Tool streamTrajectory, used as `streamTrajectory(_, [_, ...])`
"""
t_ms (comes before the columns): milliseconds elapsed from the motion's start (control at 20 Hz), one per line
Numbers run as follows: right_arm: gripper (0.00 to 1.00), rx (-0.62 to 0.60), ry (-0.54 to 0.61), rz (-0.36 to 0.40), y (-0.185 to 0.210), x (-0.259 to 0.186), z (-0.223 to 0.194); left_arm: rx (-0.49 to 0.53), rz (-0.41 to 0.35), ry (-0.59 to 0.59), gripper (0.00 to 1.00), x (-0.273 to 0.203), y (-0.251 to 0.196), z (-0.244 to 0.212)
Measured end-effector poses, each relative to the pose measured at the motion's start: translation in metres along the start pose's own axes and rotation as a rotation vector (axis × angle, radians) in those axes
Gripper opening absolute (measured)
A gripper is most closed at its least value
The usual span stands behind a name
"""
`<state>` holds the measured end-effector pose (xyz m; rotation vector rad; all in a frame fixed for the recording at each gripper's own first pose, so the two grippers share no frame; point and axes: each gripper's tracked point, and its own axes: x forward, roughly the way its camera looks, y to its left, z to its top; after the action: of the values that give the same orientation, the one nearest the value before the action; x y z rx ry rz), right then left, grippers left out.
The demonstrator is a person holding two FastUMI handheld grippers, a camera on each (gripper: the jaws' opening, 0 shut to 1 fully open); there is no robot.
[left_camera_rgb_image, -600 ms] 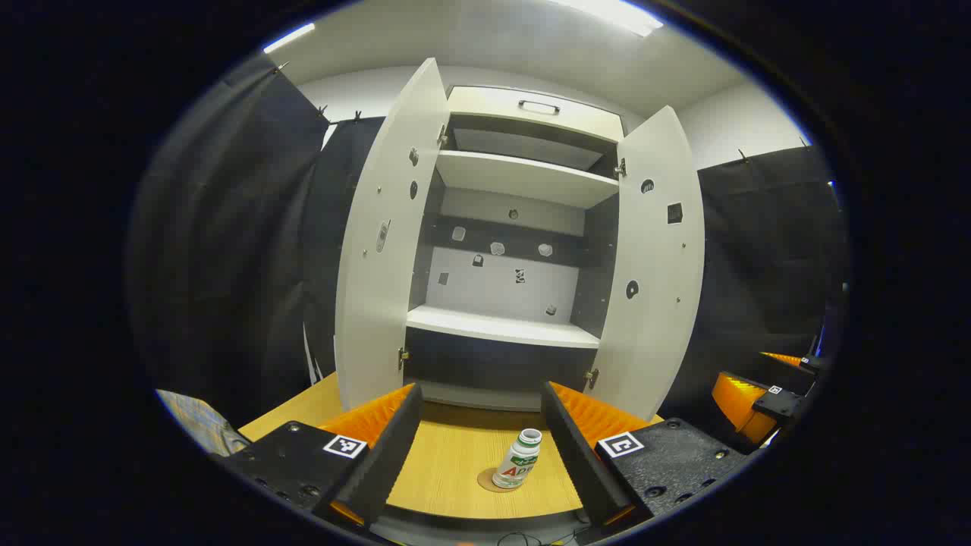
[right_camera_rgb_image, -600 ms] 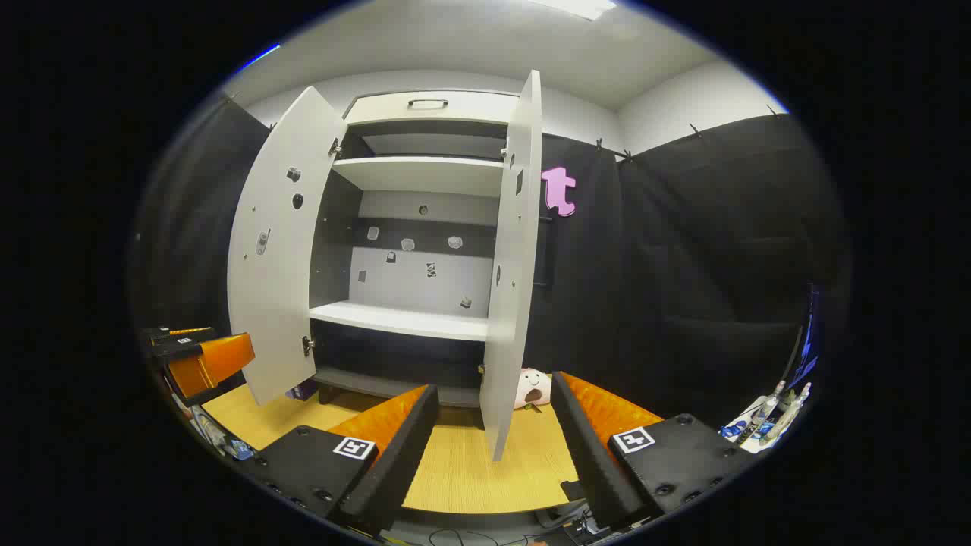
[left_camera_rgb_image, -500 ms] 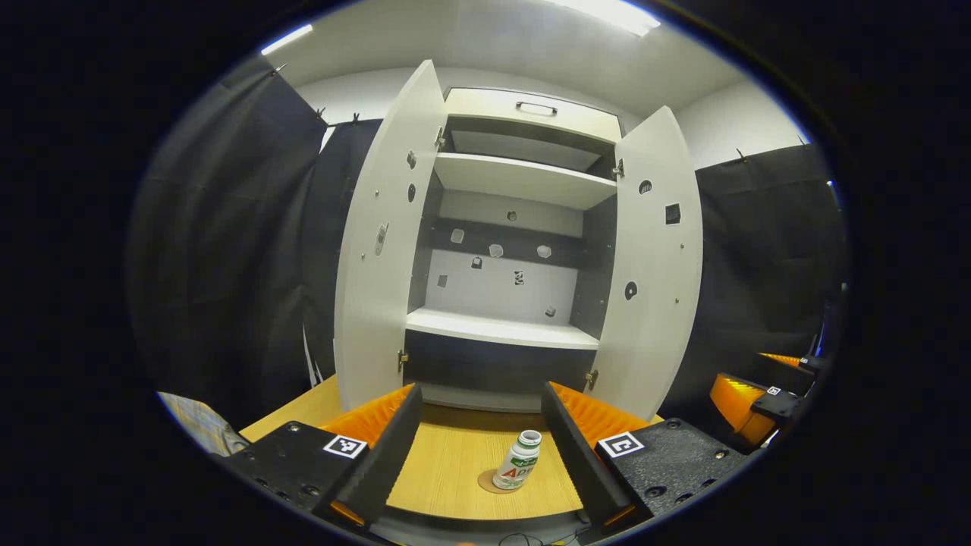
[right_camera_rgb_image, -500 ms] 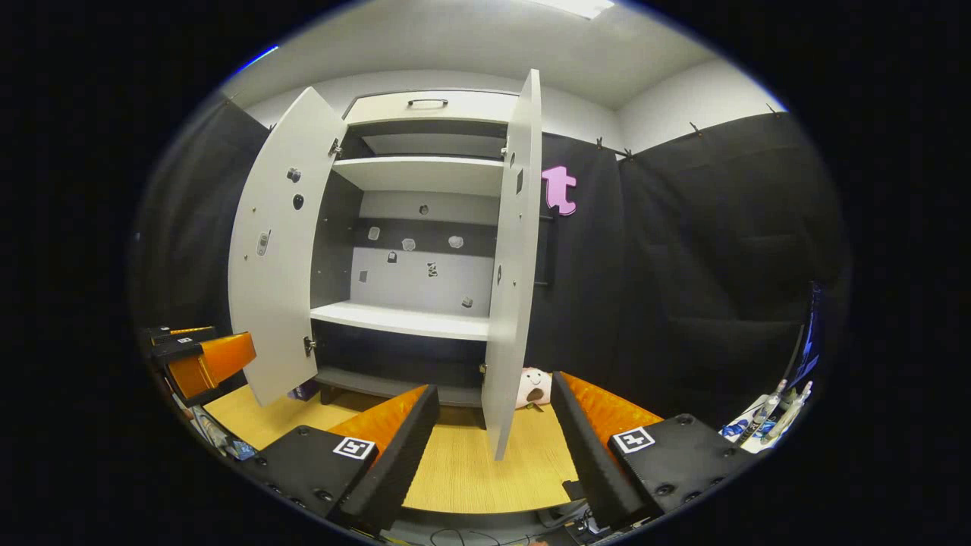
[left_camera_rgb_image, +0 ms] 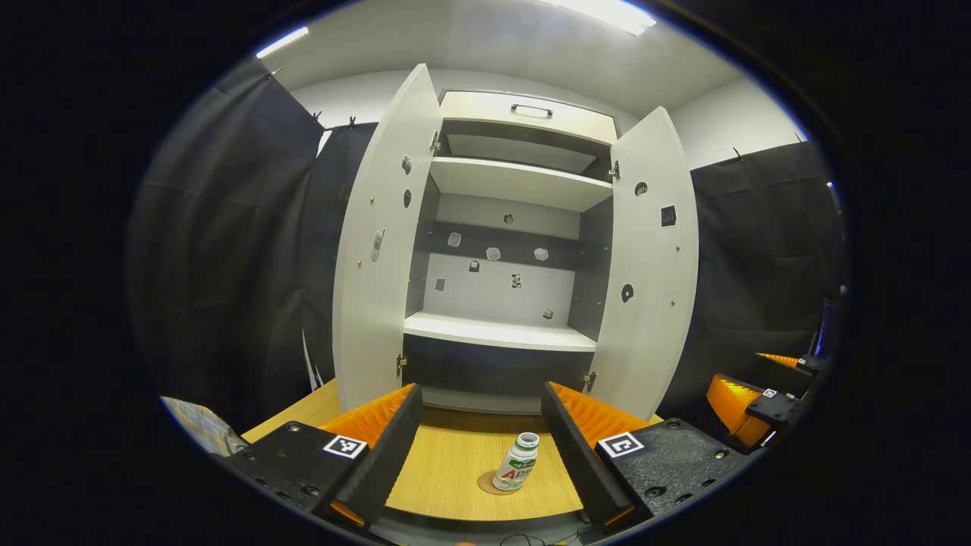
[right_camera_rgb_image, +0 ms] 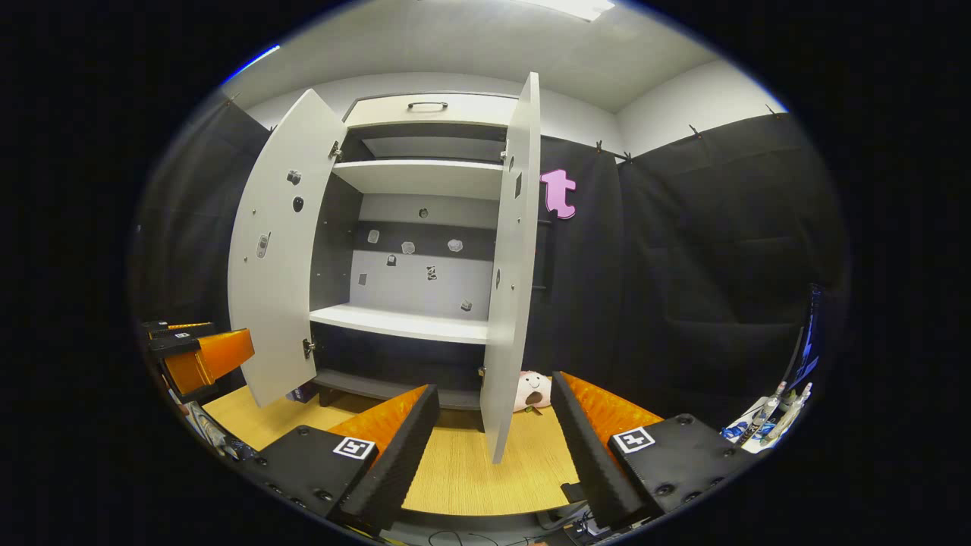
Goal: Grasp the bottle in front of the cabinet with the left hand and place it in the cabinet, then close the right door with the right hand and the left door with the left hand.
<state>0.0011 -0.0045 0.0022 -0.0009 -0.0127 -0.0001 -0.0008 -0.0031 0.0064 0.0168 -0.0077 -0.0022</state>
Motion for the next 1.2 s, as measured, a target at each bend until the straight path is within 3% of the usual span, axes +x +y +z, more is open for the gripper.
streamTrajectory(700, [0.98,-0.007,-0.004,-0.017,0.001,0.004,-0.001,-0.008,0.006,0.012,0.96,0.006,0.004,-0.018])
streamTrajectory(950, [0.97,0.0,0.001,-0.022,-0.003,0.002,0.001,-0.012,-0.007,0.027,0.96,0.021,0.0,-0.06])
streamTrajectory(1200, [0.98,-0.024,0.025,-0.041,-0.011,0.0,-0.005,-0.001,-0.054,0.068,0.96,0.046,-0.016,-0.133])
